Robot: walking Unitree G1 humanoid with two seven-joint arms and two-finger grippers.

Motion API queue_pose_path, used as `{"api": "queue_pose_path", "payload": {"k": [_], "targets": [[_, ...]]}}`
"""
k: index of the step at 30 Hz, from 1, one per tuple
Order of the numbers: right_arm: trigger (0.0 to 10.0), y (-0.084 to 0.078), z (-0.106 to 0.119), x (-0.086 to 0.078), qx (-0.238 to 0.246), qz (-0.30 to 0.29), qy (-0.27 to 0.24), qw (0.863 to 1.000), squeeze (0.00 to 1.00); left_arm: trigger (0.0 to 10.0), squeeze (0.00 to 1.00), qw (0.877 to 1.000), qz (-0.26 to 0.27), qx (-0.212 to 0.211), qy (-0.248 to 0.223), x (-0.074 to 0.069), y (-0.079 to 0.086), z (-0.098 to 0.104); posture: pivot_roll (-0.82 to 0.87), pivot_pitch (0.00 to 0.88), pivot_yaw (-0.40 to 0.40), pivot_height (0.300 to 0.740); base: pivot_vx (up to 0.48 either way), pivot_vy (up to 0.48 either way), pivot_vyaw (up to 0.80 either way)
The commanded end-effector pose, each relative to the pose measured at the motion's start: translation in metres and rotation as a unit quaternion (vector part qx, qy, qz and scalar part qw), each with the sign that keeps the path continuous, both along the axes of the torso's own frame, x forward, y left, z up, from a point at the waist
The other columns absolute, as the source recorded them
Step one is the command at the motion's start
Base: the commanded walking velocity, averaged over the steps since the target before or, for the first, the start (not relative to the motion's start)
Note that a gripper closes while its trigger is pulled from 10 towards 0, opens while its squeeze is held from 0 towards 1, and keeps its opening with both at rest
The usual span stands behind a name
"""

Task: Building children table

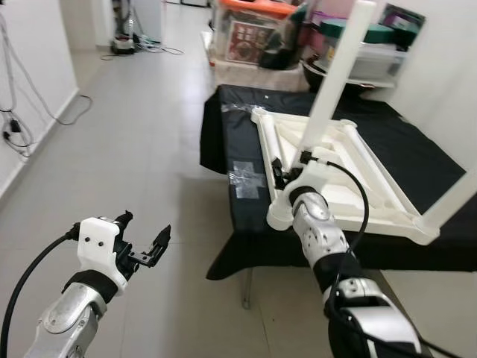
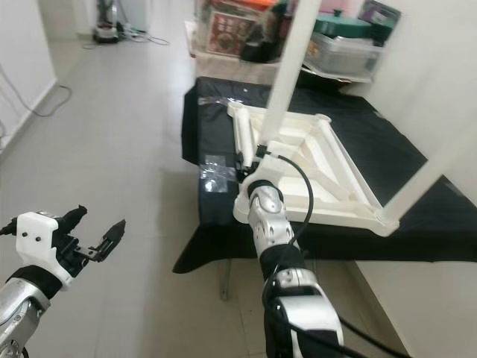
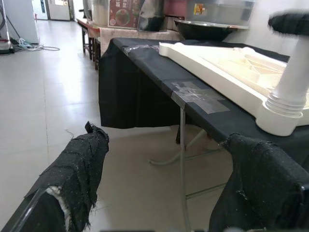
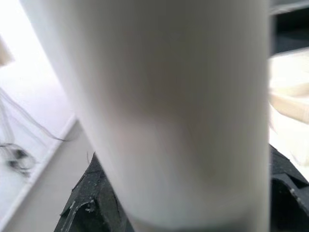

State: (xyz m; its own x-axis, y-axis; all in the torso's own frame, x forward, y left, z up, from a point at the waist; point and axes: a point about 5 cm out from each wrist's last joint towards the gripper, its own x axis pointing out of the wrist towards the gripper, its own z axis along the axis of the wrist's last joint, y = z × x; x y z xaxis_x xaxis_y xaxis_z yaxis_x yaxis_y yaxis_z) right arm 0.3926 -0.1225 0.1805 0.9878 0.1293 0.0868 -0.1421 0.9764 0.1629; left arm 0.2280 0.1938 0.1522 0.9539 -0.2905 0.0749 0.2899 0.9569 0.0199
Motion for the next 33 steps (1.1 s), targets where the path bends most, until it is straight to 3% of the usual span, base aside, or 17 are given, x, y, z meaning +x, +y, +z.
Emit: {"api": "queue_pose_path", "payload": {"k": [1,3,6,9,10,11,13,15,17,18,19,20,22,24,31,32,33], "targets": [[10.0,0.011,0.026,0.003,0.01,0.106,-0.053,0.993,0.0,10.0,0.0,1.0,-0.007,-0.006,0.001,0.0,-0.003,0.0,0.17,0.0,-0.164,0.74,0.0,0.0,0.0],[10.0,0.013,0.029,0.0,-0.009,0.191,-0.066,0.979,0.0,10.0,0.0,1.0,-0.006,-0.007,0.0,0.001,-0.004,0.001,0.17,0.0,-0.164,0.74,0.0,0.0,0.0],[10.0,0.012,0.015,-0.013,-0.06,0.377,-0.043,0.923,0.0,10.0,0.0,1.0,-0.008,-0.008,-0.002,0.002,-0.005,0.001,0.18,0.0,-0.17,0.74,0.0,0.0,0.0],[10.0,0.012,0.009,-0.016,-0.072,0.407,-0.03,0.91,0.0,10.0,0.0,1.0,-0.008,-0.008,-0.002,0.003,-0.005,0.001,0.18,0.0,-0.17,0.74,0.0,0.0,0.0],[6.0,0.015,0.002,-0.018,-0.094,0.426,-0.022,0.9,0.0,10.0,0.0,1.0,-0.009,-0.008,-0.002,0.003,-0.005,0.001,0.18,0.0,-0.17,0.74,0.0,0.0,0.0],[0.0,0.017,-0.003,-0.019,-0.108,0.433,-0.014,0.895,0.0,10.0,0.0,1.0,-0.01,-0.007,-0.002,0.002,-0.005,0.001,0.18,0.0,-0.17,0.74,0.0,0.0,0.0],[0.0,0.019,-0.006,-0.01,-0.118,0.366,0.001,0.923,0.0,10.0,0.0,1.0,-0.01,-0.007,-0.001,0.002,-0.005,0.001,0.19,0.0,-0.173,0.74,0.0,0.0,0.0],[0.0,0.019,-0.006,-0.01,-0.118,0.366,0.001,0.923,0.0,10.0,0.0,1.0,-0.01,-0.007,-0.001,0.002,-0.005,0.001,0.19,0.0,-0.173,0.74,0.0,0.0,0.0],[0.0,0.008,-0.005,0.006,-0.122,0.201,0.03,0.971,0.0,10.0,0.0,1.0,-0.009,-0.006,-0.001,0.001,-0.005,0.001,0.19,0.0,-0.173,0.74,0.0,0.0,0.0],[0.0,0.008,-0.005,0.006,-0.122,0.201,0.03,0.971,0.0,10.0,0.0,1.0,-0.009,-0.006,-0.001,0.001,-0.005,0.001,0.19,0.0,-0.173,0.74,0.0,0.0,0.0],[0.0,-0.014,-0.006,0.013,-0.109,0.047,0.062,0.991,0.0,10.0,0.0,1.0,-0.009,-0.006,0.0,0.0,-0.005,0.001,0.18,0.0,-0.171,0.74,0.0,0.0,0.0],[0.0,-0.014,-0.006,0.013,-0.109,0.047,0.062,0.991,0.0,10.0,0.0,1.0,-0.009,-0.006,0.0,0.0,-0.005,0.001,0.18,0.0,-0.171,0.74,0.0,0.0,0.0],[0.0,-0.037,-0.01,0.014,-0.089,-0.092,0.097,0.987,0.0,10.0,0.0,1.0,-0.008,-0.006,0.0,0.0,-0.005,0.001,0.18,0.0,-0.17,0.74,0.0,0.0,0.0],[0.0,-0.068,-0.025,0.003,-0.078,-0.241,0.133,0.958,0.0,10.0,0.0,1.0,-0.008,-0.007,-0.001,-0.001,-0.005,0.002,0.18,0.0,-0.17,0.74,0.0,0.0,0.0],[0.0,-0.043,-0.046,-0.014,-0.077,-0.214,0.126,0.966,0.0,10.0,0.0,1.0,-0.008,-0.008,-0.001,-0.001,-0.005,0.003,0.17,0.0,-0.162,0.74,0.0,0.0,0.0],[10.0,-0.014,-0.043,-0.015,-0.06,-0.117,0.095,0.987,0.0,10.0,0.0,1.0,-0.01,-0.008,-0.001,0.0,-0.005,0.002,0.16,0.0,-0.161,0.74,0.0,0.0,0.0],[10.0,-0.004,-0.04,-0.015,-0.047,-0.081,0.076,0.993,0.0,10.0,0.0,1.0,-0.01,-0.008,-0.001,0.0,-0.005,0.002,0.16,0.0,-0.161,0.74,0.0,0.0,0.0]]}}
